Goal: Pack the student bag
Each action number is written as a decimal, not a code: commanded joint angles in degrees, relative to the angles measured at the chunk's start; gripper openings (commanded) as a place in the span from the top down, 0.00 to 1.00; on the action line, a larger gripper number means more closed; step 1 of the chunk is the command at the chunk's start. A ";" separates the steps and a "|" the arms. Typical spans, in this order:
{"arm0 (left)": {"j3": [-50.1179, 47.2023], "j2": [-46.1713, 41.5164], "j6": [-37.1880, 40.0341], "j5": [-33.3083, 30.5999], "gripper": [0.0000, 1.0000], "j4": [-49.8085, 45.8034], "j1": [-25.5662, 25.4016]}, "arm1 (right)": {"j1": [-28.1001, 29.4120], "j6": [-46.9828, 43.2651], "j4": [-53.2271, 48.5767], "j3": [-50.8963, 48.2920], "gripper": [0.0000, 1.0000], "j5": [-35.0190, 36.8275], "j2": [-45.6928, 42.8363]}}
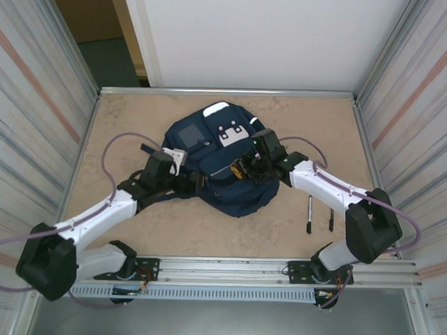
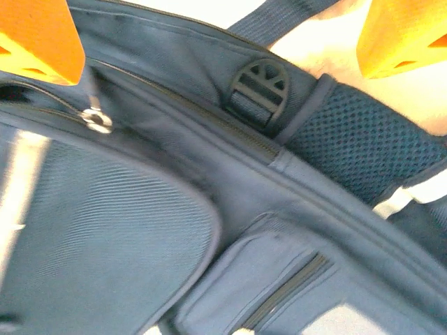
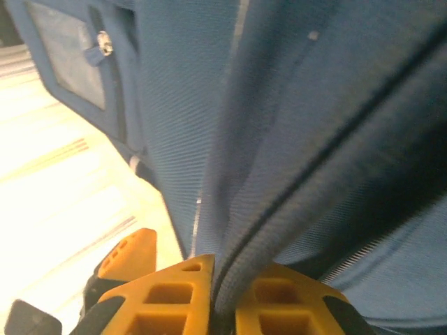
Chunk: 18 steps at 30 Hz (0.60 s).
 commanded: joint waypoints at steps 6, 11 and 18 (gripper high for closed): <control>-7.71 -2.38 23.21 8.87 0.01 24.11 -4.19 | -1.12 -4.18 3.04 2.53 0.72 -2.67 1.71; -6.74 6.27 48.48 -2.48 0.02 30.13 -14.27 | -1.59 -5.60 4.89 2.69 0.72 -4.47 1.75; 0.01 14.33 48.76 -5.85 0.10 33.76 -15.48 | -2.30 -5.56 6.37 0.80 0.77 -5.53 0.37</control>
